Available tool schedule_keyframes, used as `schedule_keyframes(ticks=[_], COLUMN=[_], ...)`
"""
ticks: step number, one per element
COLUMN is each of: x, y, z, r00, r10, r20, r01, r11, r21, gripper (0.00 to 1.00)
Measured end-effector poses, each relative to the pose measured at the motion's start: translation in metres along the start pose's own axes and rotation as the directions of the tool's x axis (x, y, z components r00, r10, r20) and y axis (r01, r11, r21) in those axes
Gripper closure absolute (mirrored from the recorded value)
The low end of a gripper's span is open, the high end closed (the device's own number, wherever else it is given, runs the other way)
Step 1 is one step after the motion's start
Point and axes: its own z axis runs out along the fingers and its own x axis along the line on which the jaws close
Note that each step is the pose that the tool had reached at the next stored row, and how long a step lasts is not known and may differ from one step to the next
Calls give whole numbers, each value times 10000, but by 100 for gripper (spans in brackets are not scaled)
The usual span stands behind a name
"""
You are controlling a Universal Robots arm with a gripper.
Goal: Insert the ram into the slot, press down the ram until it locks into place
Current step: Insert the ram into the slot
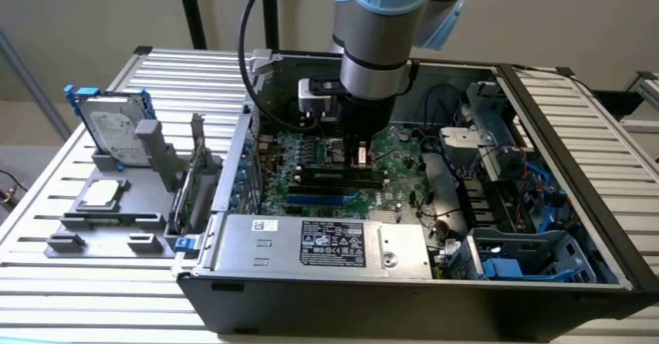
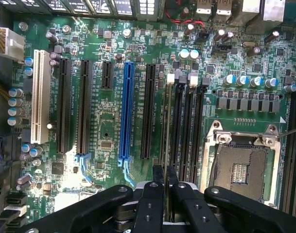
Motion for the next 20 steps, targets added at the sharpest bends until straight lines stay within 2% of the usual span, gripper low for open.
schedule_keyframes(ticks=[20], x=[-7], y=[-16], z=[9], r00=[10000], r10=[0], r20=[-2], r01=[0], r11=[10000], r21=[-5], gripper=[86])
